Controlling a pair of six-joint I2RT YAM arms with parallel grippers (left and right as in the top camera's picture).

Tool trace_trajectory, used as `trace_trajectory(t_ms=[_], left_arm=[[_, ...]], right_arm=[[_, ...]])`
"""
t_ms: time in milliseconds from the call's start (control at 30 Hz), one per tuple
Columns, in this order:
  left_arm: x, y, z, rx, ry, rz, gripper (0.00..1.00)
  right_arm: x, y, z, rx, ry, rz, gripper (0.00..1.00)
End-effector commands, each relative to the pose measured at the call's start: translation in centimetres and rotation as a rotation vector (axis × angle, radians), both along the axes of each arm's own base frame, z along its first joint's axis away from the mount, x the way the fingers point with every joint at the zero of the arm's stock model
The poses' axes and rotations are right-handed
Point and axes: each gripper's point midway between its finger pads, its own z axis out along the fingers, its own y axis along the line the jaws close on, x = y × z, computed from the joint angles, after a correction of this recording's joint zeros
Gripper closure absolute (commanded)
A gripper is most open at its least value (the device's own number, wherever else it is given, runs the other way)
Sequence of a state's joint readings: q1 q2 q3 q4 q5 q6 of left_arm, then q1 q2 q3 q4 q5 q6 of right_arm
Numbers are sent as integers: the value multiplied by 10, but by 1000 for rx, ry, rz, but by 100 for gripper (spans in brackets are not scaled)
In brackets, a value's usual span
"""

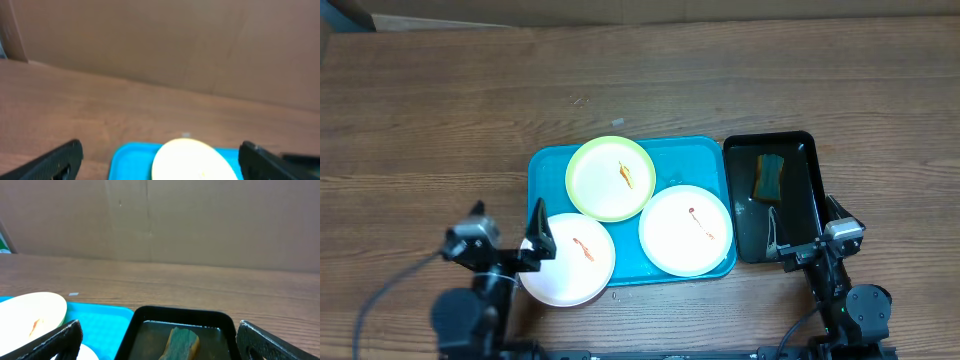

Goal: Clean dirty plates on tray and stack at the side
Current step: 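Move the left gripper to the rim of the yellow-rimmed plate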

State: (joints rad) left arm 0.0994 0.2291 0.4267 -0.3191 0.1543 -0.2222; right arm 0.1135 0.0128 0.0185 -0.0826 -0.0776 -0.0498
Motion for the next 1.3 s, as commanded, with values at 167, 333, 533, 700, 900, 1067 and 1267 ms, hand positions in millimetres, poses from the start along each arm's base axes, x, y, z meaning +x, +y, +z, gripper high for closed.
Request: trace_trajectory(t_ms=[167,333,533,700,900,1067,1267], left_arm=[[34,-33,66,-109,539,-214,0],[64,-31,45,-193,915,-211,0],[73,-31,-30,-227,1252,-219,57],[71,-40,-97,-216,1422,-235,62],[76,-52,-154,-201,1445,-257,52],[79,-50,-180,-202,1430,-195,53],[80,-44,-205,-206,1413,-93,58]], right_arm=[[0,-2,-2,-3,-5,-9,0],[0,-2,-2,-3,-5,-9,0],[0,-2,-2,-3,-5,-9,0],[0,-2,-2,-3,-5,-9,0],[0,-2,-2,-3,-5,-9,0],[0,-2,-2,-3,-5,-9,0],[0,-2,-2,-3,-5,-9,0]])
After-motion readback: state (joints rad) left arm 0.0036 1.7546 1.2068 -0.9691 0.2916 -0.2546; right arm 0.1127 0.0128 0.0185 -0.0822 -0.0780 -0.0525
